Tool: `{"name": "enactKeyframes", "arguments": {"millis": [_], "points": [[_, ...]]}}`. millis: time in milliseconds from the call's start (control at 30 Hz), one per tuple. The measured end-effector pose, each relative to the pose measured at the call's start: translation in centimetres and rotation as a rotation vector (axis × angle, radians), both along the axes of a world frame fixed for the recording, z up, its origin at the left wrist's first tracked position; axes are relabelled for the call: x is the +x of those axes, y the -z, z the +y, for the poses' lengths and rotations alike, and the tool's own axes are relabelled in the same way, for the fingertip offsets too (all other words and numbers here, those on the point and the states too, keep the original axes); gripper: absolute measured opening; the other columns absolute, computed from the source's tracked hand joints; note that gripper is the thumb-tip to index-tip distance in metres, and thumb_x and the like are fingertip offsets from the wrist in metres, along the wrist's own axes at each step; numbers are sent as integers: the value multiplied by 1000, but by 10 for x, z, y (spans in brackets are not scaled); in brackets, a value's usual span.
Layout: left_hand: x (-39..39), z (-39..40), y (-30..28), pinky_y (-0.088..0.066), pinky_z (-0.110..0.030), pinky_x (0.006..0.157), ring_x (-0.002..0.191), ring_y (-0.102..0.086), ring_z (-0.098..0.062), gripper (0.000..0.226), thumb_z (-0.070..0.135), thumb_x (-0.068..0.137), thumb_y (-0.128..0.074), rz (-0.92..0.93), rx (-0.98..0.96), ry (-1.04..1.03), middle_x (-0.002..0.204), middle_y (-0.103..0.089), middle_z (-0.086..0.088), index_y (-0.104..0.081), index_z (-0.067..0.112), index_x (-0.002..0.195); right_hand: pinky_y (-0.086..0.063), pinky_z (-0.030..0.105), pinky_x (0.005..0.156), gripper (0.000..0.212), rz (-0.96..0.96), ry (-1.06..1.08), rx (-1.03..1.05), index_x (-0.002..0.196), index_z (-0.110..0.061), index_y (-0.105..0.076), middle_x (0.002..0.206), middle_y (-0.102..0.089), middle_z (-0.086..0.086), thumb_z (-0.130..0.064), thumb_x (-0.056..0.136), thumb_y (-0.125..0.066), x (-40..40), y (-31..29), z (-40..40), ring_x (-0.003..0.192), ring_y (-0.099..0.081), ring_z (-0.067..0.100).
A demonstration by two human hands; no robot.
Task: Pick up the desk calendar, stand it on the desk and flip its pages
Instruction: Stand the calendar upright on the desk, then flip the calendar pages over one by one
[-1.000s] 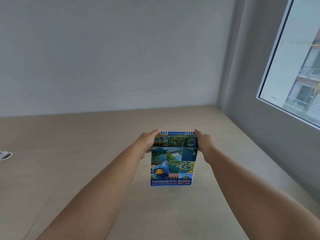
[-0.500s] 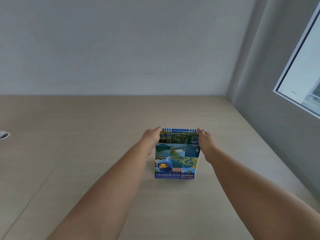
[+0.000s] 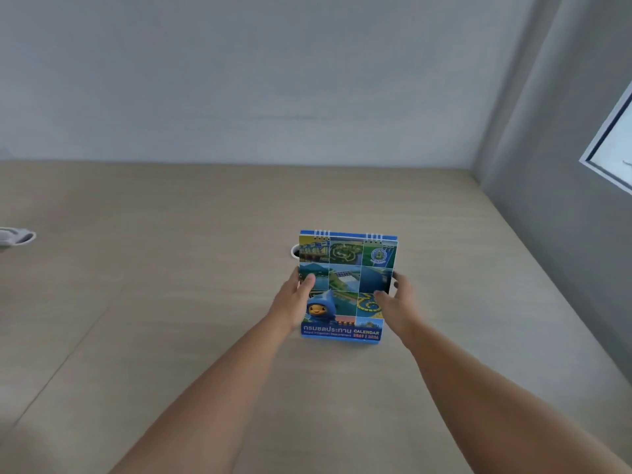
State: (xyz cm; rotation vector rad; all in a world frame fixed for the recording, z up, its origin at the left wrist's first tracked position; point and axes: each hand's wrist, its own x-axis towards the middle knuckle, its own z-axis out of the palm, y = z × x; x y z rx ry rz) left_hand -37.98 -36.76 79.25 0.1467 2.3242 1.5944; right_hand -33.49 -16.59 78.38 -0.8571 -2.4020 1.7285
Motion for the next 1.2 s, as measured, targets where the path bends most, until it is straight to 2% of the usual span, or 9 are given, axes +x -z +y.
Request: {"name": "enactKeyframes", "arguments": {"millis": [167,333,500,600,767,867,1000,1100,1200], "points": [[31,9,-1,-43,-1,75,97,-59,1,25,14,98,-49,157,89,-131,101,-59,26,-51,32,114,-46,43,101,59,-42,-96,6,141,-21,-39,141,-47,10,-20,84,-56,19,23,-1,123,-52,27],[41,14,7,-49,-12,71,88,-63,-4,26,10,93,-56,90,179,-252,94,-61,13,-51,35,93,-54,40,87,52,-63,-189,-6,131,-32,-49,123,-61,10,-25,79,-57,25,27,6,105,-63,25],[34,11,21,-52,-35,90,101,-64,-18,31,14,90,-61,-30,198,-304,114,-64,-4,-52,18,119,-52,33,80,49,-48,-197,-21,131,-27,-53,131,-54,4,-23,82,-57,27,26,16,113,-59,24],[36,7,17,-51,-30,81,98,-64,-17,27,19,88,-62,-21,156,-338,107,-64,0,-52,18,113,-52,40,92,41,18,-121,-9,126,-20,-59,136,-50,0,-23,84,-58,32,22,9,117,-57,25],[35,-12,-17,-49,-34,71,82,-65,-23,16,29,91,-58,-70,149,-270,88,-69,-8,-58,13,93,-45,31,82,11,200,32,-90,86,-19,-63,119,-51,4,-18,92,-55,45,-8,2,108,-56,23],[13,-30,-66,-54,-40,85,88,-70,-28,36,34,95,-47,-273,428,-77,102,-74,-17,-72,9,102,-42,38,94,31,232,-9,-350,97,-20,-69,129,-61,7,-40,87,-48,34,-50,16,120,-53,25],[-13,-32,-132,-51,-31,70,80,-72,-20,44,43,99,-34,-163,654,-26,109,-75,-5,-70,20,110,-31,38,100,53,375,-81,-586,105,-33,-70,141,-46,-9,-64,88,-30,15,-106,32,123,-41,21],[-23,-19,-145,-48,-31,76,94,-67,-17,31,40,97,-44,-4,547,-138,122,-70,1,-61,26,118,-30,41,103,49,372,-32,-499,126,-39,-58,148,-40,-6,-58,92,-29,4,-118,28,126,-39,23],[-21,-13,-124,-43,-29,70,92,-60,-17,21,33,94,-49,-10,333,-245,118,-67,-1,-62,24,108,-34,41,103,54,164,67,-407,140,-23,-45,149,-43,2,-49,92,-43,4,-94,18,121,-46,24]]}}
